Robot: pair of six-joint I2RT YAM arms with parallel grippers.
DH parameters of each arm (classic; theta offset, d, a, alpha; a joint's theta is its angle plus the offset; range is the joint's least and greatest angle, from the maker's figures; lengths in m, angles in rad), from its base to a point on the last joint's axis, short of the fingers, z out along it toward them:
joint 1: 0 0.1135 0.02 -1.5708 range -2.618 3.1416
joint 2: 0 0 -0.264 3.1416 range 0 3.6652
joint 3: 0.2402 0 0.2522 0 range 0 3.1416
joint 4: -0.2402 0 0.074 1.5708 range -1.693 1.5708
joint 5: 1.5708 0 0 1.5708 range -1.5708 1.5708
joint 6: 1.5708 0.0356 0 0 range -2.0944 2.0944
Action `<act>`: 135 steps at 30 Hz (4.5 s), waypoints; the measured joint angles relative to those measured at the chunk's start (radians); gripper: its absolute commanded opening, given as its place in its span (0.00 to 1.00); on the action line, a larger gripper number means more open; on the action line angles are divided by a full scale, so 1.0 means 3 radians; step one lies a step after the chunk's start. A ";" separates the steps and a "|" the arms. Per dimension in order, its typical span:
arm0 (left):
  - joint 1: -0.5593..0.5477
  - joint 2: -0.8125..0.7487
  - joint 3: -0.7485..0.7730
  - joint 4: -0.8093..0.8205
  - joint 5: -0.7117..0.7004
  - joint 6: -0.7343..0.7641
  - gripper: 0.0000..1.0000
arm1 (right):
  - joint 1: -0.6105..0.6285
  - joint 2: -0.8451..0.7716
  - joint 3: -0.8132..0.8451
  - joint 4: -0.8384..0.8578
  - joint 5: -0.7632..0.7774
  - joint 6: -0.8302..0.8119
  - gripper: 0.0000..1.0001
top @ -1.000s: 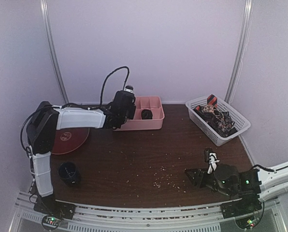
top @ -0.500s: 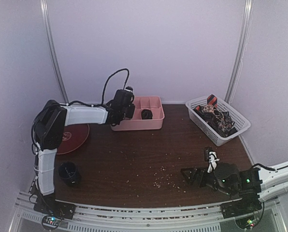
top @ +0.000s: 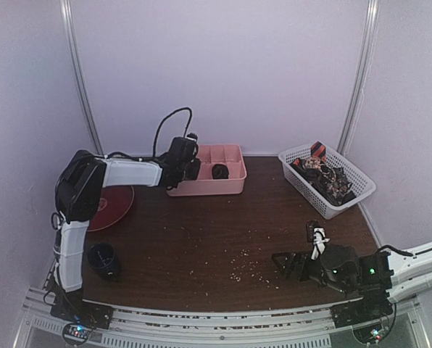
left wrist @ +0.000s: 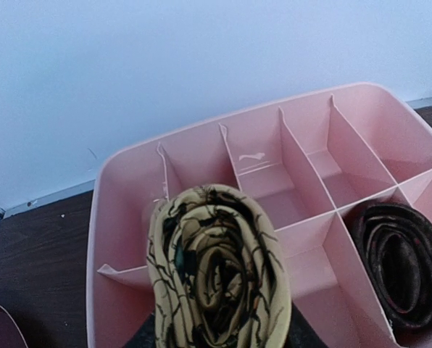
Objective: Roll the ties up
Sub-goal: Place the tie in the storage box.
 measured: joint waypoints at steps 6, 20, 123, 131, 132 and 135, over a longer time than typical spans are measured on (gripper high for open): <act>0.0070 0.0108 -0.0001 0.0086 -0.0019 -0.0001 0.41 | 0.0000 -0.0001 0.0000 -0.0023 0.0008 0.0004 1.00; 0.0057 0.0237 0.0000 0.0226 0.0003 -0.0148 0.39 | 0.0000 -0.0014 0.0000 -0.0083 0.0081 0.0041 1.00; -0.0067 0.0505 0.0615 -0.0573 -0.0468 -0.0774 0.31 | -0.0001 -0.0300 -0.0015 -0.0268 0.0153 0.0099 1.00; -0.0069 0.0361 0.0406 -0.0562 -0.0360 -0.0861 0.31 | 0.0000 -0.0301 -0.0014 -0.0277 0.0151 0.0089 1.00; -0.0069 0.0340 0.0373 -0.0556 -0.0341 -0.0865 0.31 | -0.0001 -0.0301 -0.0014 -0.0277 0.0150 0.0090 1.00; -0.0069 0.0306 0.0313 -0.0530 -0.0309 -0.0875 0.31 | -0.0001 -0.0300 -0.0014 -0.0278 0.0149 0.0092 1.00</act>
